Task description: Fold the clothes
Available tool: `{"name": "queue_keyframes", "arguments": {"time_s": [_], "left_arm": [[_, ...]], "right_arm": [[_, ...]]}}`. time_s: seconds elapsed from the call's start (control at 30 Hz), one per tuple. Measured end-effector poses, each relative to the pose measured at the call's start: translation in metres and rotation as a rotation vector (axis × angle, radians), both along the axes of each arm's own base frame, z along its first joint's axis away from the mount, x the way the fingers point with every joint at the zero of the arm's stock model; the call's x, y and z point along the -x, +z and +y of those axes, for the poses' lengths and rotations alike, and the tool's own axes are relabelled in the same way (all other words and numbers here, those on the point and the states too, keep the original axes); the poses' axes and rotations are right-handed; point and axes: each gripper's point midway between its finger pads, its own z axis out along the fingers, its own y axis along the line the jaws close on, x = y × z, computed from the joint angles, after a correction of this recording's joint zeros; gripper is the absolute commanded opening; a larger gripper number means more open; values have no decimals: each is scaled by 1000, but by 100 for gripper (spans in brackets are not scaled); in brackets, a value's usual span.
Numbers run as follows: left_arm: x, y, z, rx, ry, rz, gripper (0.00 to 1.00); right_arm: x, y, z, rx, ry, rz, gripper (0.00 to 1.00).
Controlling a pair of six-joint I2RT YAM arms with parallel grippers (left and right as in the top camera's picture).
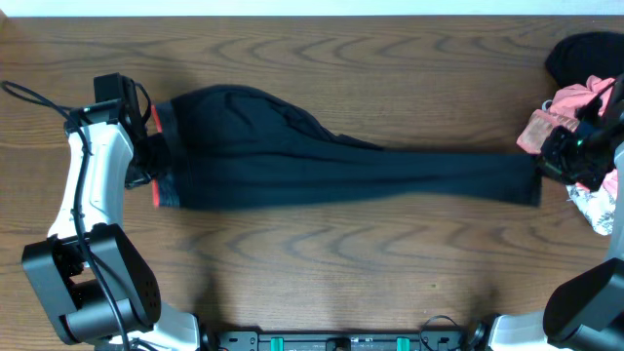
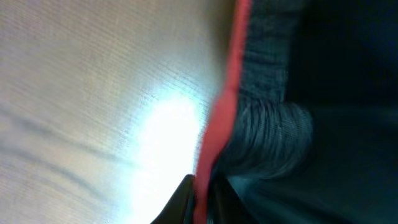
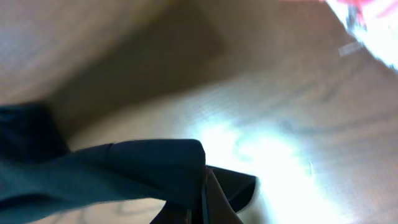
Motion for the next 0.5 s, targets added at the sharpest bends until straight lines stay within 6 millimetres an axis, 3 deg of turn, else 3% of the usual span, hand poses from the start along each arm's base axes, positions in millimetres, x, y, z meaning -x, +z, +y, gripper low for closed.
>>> {"name": "queue_keyframes", "arguments": {"time_s": [0.17, 0.2, 0.27, 0.33, 0.4, 0.5], "left_arm": [[14, -1, 0, 0, 7, 56, 22], [16, -1, -1, 1, 6, 64, 22], [18, -1, 0, 0, 11, 73, 22], [18, -1, 0, -1, 11, 72, 22], [18, -1, 0, -2, 12, 71, 21], [15, -1, 1, -4, 17, 59, 11]], "right_arm": [[26, -24, 6, -15, -2, 111, 4], [30, -30, 7, -19, -1, 128, 8], [36, -39, 8, -23, -2, 152, 24], [40, -46, 9, -22, -1, 168, 30], [44, -51, 10, -24, 6, 181, 32], [44, -51, 10, -24, 5, 182, 28]]}}
